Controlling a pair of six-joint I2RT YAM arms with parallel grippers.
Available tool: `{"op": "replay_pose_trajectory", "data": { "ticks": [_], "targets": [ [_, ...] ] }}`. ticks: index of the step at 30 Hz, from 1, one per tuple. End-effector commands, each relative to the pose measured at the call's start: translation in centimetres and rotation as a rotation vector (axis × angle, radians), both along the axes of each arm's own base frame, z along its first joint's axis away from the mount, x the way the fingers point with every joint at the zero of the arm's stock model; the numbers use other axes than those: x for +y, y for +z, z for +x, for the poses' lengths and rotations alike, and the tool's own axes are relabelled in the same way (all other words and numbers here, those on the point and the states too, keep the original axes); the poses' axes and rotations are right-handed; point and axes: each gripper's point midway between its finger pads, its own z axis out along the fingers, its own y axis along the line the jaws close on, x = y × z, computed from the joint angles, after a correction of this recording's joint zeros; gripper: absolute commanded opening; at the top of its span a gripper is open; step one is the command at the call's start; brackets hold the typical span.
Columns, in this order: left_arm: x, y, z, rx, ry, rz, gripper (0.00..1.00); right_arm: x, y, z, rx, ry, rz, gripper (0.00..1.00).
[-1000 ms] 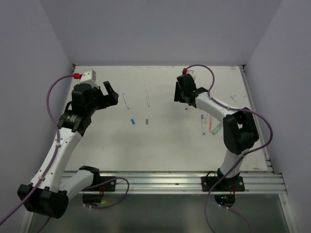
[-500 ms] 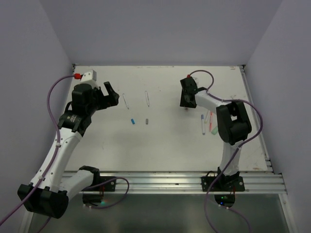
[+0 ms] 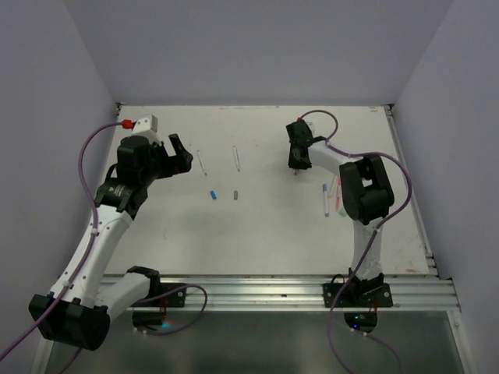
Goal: Open the pen caps
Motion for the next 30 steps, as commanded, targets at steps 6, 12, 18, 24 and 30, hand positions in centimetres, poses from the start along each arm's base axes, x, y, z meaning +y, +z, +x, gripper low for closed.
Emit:
{"op": "replay_pose_trajectory", "data": {
  "ticks": [6, 12, 18, 24, 30],
  "targets": [
    [-2.3, 0.2, 0.6, -0.005, -0.118, -0.055, 1.0, 1.5, 0.6, -1.7, -0.016, 0.067, 0.067, 0.0],
    [-5.3, 0.2, 1.3, 0.028, -0.22, -0.185, 1.0, 7.1, 6.8, -4.8, -0.169, 0.265, 0.184, 0.0],
    [-8.1, -0.3, 1.9, 0.076, -0.296, -0.251, 0.98, 12.7, 13.8, -10.0, -0.347, 0.508, 0.356, 0.0],
    [-12.7, 1.2, 2.3, 0.046, -0.336, -0.292, 0.95, 15.4, 18.1, -14.5, -0.443, 0.653, 0.48, 0.0],
    [-15.7, 3.0, 2.9, -0.003, -0.322, -0.343, 0.89, 15.7, 20.0, -16.7, -0.492, 0.695, 0.527, 0.0]
  ]
}}
